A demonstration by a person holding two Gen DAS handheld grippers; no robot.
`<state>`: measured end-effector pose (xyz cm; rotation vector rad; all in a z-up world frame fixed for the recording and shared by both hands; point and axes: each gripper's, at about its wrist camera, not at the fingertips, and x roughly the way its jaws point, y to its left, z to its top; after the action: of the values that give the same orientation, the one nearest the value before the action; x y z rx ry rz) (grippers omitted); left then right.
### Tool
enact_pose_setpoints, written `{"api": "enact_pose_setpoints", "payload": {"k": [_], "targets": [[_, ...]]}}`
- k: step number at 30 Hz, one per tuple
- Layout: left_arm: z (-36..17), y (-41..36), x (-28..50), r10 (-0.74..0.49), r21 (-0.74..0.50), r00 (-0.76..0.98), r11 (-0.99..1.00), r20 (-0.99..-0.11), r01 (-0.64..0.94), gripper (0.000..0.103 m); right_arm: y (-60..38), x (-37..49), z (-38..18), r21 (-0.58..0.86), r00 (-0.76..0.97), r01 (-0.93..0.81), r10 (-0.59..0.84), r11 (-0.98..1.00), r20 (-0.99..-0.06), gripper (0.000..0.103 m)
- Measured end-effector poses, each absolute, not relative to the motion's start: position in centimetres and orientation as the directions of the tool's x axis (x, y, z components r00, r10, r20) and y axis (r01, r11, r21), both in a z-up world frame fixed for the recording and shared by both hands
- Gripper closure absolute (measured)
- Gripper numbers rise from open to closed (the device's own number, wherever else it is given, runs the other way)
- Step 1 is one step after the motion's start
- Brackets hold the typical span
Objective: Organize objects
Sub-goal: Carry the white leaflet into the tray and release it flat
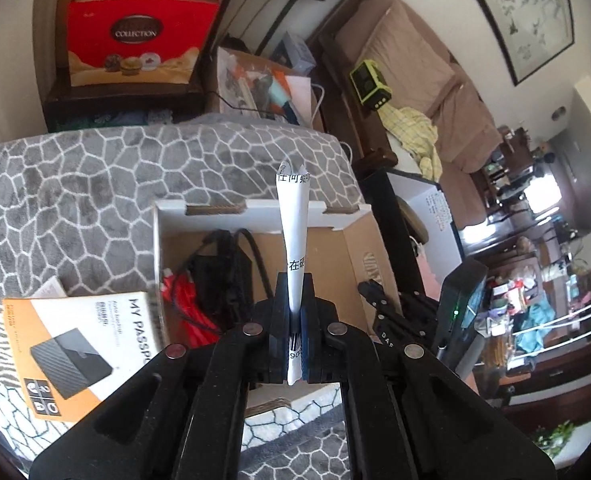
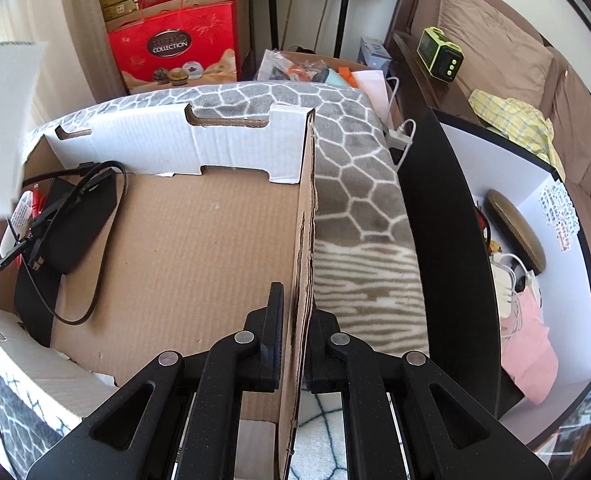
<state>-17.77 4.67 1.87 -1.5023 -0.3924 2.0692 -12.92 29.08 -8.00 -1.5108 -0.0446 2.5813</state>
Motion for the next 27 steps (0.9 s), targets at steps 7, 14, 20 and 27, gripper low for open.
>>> {"api": "enact_pose_setpoints", "payload": {"k": [7,14,20,27], "targets": [[-1.9,10.3,-17.4,0.601,-0.556,-0.107,-0.782,-0.792,-0.282,0.1,30.5,-12.4,-7.6,0.006,-0.487,-0.126,0.056,-0.992,-0.872,0.096],[-5.1,14.4,-17.9,0.614,-0.59,-0.022,-0.766,-0.789,-0.256,0.1,30.9,-11.7,-6.7,0.051,-0.497,-0.121,0.016,-0.991,-0.868,0.095],[-7.0,16.0,-18.1,0.62,-0.608,0.026,-0.76,-0.784,-0.229,0.1,30.8,-11.1,-6.3,0.051,-0.5,-0.112,0.012,-0.992,-0.866,0.095],[-8.9,17.1,-18.4,0.643,-0.645,0.086,-0.737,-0.761,-0.202,0.099,30.7,-10.8,-6.1,0.049,-0.504,-0.107,0.012,-0.993,-0.864,0.095]]}}
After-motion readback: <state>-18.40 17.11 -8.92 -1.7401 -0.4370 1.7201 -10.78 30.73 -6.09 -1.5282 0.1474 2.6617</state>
